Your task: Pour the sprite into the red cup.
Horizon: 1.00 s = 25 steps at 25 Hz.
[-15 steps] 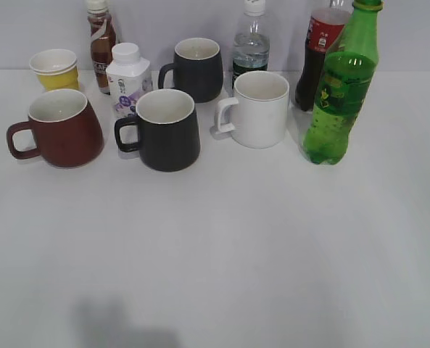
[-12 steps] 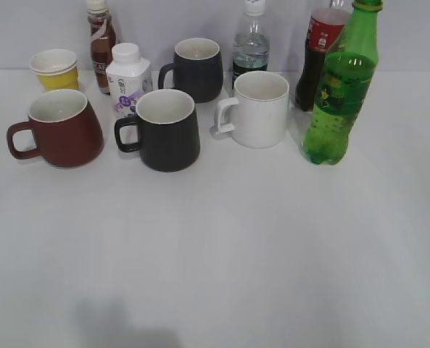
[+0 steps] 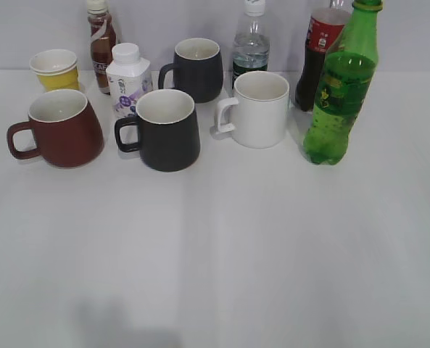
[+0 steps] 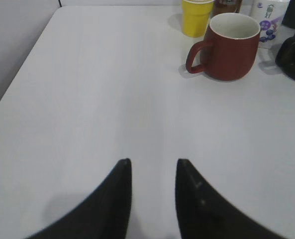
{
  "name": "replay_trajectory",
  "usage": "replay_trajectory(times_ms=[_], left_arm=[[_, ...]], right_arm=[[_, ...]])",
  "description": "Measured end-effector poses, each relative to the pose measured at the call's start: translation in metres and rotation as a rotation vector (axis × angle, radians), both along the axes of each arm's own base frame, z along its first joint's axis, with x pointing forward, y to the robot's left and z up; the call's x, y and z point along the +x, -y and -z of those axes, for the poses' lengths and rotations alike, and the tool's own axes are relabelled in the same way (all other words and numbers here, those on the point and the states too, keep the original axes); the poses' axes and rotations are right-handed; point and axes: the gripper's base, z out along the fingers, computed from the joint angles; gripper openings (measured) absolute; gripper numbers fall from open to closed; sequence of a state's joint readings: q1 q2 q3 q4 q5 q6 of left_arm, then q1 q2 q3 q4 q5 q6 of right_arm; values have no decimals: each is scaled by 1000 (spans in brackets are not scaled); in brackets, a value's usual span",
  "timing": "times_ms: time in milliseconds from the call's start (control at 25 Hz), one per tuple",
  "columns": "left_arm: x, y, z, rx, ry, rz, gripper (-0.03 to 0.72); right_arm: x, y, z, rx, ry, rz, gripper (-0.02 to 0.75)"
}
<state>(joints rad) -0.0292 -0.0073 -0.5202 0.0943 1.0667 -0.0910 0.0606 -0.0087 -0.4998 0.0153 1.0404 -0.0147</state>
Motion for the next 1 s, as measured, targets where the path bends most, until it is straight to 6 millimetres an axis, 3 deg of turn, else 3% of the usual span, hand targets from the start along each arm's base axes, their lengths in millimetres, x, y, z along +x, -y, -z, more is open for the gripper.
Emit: replay_trajectory(times_ms=[1000], left_arm=[[0, -1, 0, 8, 0, -4, 239]], right_arm=[[0, 0, 0, 0, 0, 0, 585]])
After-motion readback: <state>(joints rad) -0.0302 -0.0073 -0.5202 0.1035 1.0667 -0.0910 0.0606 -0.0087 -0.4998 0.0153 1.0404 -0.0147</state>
